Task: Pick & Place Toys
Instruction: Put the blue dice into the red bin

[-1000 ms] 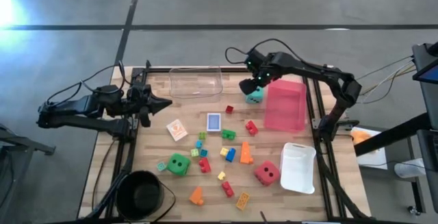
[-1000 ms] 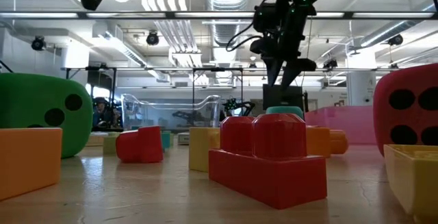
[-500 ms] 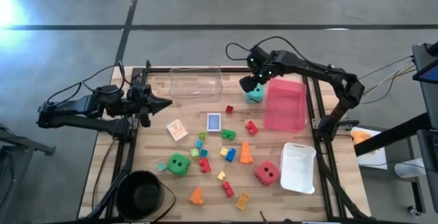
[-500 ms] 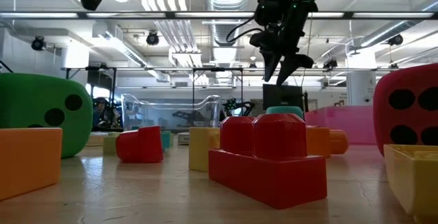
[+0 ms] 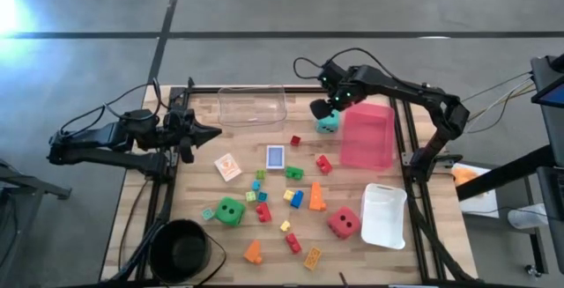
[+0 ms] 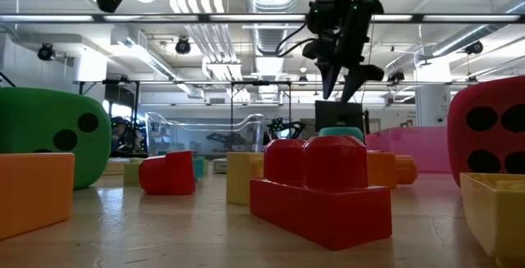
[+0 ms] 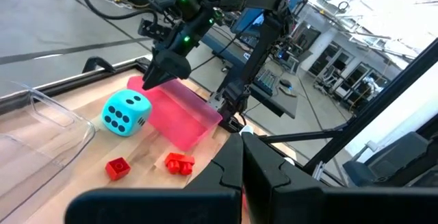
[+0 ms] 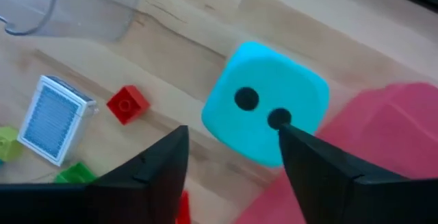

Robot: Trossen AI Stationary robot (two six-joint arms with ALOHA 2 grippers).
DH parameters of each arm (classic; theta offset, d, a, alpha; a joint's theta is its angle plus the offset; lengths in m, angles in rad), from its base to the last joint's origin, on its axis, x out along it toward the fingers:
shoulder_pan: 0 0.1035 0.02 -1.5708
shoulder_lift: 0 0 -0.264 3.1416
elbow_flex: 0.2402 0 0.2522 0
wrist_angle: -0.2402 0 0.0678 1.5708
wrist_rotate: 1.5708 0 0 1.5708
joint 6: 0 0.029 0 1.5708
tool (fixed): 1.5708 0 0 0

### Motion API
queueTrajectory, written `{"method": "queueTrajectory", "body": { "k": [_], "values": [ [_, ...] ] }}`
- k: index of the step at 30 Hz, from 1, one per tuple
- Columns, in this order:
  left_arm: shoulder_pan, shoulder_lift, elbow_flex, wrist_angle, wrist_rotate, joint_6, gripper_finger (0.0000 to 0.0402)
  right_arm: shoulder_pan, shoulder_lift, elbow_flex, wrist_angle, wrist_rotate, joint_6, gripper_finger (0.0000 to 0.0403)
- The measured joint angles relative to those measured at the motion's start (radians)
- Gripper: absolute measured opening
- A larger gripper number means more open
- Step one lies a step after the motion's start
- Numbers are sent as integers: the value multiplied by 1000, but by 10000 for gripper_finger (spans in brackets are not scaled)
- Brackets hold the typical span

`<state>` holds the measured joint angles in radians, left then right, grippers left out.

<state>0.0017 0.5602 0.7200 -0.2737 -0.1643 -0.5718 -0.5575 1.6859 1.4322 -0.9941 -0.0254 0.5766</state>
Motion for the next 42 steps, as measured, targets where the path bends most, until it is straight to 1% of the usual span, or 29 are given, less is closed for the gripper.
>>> {"method": "queueTrajectory", "body": {
  "k": [2,6,7,9,12,14,17,25,29,34,42],
  "values": [
    [0,0,0,0,0,-6,2,0,0,0,-10,5,1,272],
    [0,0,0,0,0,-9,2,1,3,-1,-22,76,107,340],
    [0,0,0,0,0,-12,2,1,3,-2,-20,77,127,354],
    [0,0,0,0,1,-18,2,0,3,-2,-12,58,136,376],
    [0,0,0,0,7,-32,2,1,3,-2,-13,47,131,393],
    [0,0,0,0,7,-31,2,1,3,-2,-12,51,164,398],
    [0,0,0,0,7,-32,2,1,3,-2,-13,88,225,400],
    [0,0,0,0,7,-32,2,1,5,-2,-12,132,236,400],
    [0,0,0,0,8,-32,2,3,12,-5,-8,135,242,400],
    [0,0,0,0,8,-32,2,17,31,-9,4,129,322,400],
    [0,0,0,0,10,-33,2,27,34,-13,18,142,391,400]
  ]
}}
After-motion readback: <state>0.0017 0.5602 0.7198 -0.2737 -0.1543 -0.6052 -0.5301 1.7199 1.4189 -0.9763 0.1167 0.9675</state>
